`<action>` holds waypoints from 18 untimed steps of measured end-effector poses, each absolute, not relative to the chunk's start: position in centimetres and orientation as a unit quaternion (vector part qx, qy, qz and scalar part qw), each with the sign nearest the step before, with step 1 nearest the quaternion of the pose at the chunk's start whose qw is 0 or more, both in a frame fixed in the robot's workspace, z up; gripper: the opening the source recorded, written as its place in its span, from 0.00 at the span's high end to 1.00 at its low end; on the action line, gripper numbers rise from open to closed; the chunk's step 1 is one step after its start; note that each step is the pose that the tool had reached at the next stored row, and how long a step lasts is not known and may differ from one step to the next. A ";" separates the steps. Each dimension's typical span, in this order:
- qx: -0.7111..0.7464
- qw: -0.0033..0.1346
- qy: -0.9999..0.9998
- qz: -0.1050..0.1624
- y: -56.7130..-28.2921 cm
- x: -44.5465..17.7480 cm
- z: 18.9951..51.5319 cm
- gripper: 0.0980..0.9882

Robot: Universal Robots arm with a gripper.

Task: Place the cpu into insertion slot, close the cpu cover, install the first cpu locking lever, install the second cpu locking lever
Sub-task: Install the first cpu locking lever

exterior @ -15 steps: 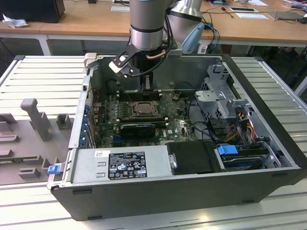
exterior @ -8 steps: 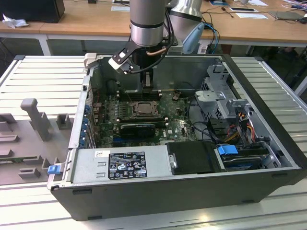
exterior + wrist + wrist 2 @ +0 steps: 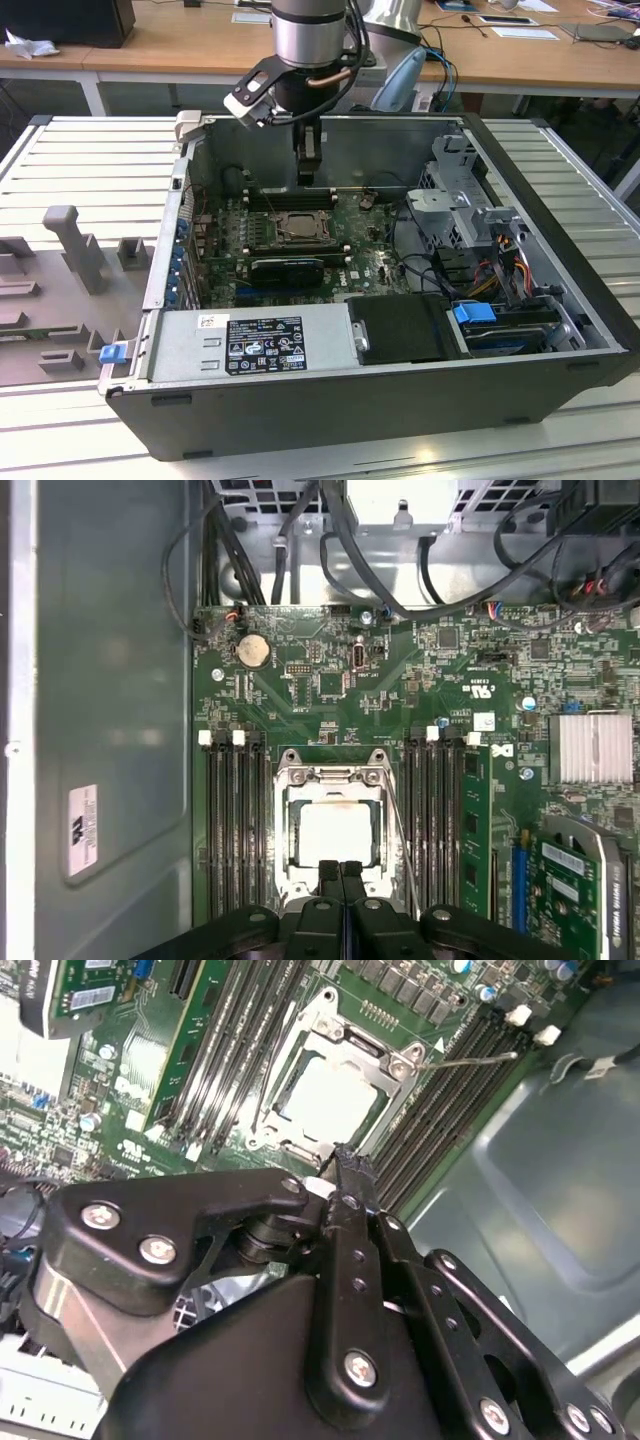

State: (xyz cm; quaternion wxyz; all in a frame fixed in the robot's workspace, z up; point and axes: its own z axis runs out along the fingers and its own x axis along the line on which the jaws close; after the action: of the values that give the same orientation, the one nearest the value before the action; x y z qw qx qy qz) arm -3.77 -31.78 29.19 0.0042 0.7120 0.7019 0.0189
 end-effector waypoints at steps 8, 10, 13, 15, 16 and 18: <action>0.686 0.004 0.727 0.019 -31.8 -3.8 29.4 0.99; 0.678 0.003 0.735 0.019 -31.8 -3.8 29.4 0.99; 0.671 0.003 0.741 0.019 -31.8 -3.8 29.4 0.99; 0.670 0.003 0.742 0.019 -31.8 -3.8 29.7 0.99; 0.670 0.003 0.742 0.019 -31.8 -3.8 29.9 0.99; 0.663 0.003 0.749 0.019 -31.8 -3.8 29.9 0.99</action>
State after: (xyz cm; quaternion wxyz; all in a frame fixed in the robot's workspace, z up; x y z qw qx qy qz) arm -3.77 -31.77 29.93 0.0028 0.6628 0.7485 0.0193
